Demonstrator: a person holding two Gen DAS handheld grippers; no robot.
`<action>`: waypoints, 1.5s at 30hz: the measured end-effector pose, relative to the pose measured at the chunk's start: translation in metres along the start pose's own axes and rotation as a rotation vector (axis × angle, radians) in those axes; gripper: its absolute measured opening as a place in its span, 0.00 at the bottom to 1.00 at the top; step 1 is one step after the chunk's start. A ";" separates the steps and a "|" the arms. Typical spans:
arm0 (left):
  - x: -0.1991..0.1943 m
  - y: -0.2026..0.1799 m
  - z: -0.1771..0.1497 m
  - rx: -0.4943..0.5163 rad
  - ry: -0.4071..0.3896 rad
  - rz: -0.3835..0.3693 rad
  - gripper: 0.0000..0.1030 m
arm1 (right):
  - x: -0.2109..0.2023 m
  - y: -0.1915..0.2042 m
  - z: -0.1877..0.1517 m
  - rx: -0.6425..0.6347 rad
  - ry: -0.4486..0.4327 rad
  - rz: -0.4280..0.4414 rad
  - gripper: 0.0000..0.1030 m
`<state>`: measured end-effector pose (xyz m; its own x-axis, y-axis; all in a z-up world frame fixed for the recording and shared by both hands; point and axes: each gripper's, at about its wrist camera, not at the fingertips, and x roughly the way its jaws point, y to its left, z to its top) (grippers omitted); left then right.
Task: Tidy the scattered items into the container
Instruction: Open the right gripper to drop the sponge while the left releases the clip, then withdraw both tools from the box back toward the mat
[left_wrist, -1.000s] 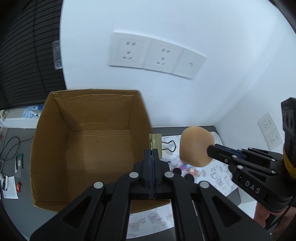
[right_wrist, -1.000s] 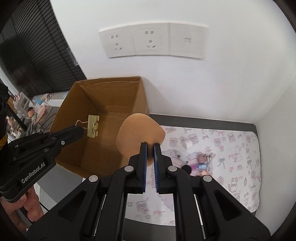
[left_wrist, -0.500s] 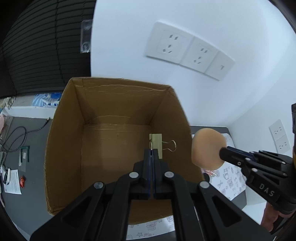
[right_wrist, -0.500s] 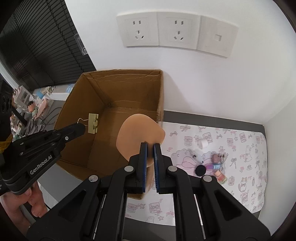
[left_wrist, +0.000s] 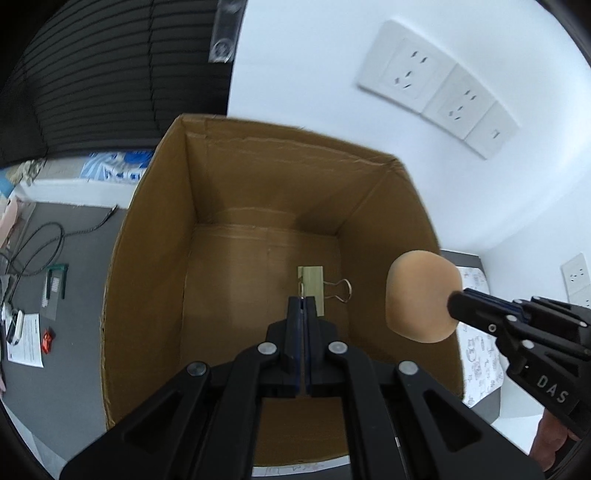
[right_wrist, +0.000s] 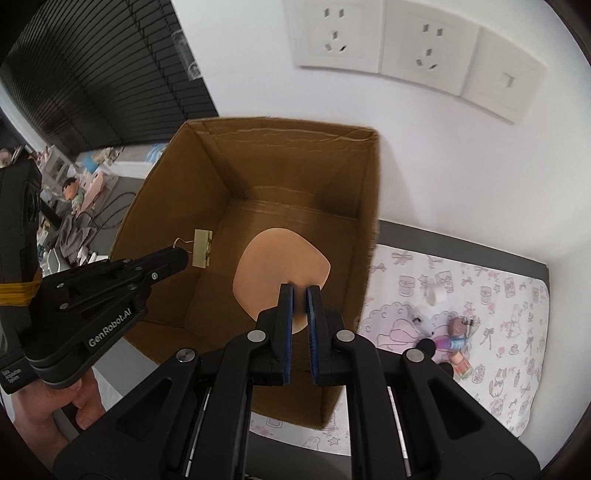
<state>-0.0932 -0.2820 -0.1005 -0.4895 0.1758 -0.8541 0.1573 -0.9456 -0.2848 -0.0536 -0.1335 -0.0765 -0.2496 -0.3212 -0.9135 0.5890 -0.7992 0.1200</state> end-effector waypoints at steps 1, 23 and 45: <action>0.003 0.003 -0.002 -0.005 0.008 0.008 0.01 | 0.003 0.001 0.001 -0.003 0.005 0.004 0.09; 0.017 0.003 -0.021 -0.016 0.088 0.065 0.21 | -0.009 -0.015 -0.008 -0.003 -0.008 0.018 0.53; -0.015 -0.044 -0.031 0.031 0.008 0.067 0.95 | -0.048 -0.073 -0.045 0.071 -0.071 -0.032 0.92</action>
<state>-0.0664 -0.2346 -0.0881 -0.4716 0.1143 -0.8744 0.1630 -0.9632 -0.2138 -0.0505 -0.0369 -0.0587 -0.3225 -0.3277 -0.8880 0.5243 -0.8429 0.1207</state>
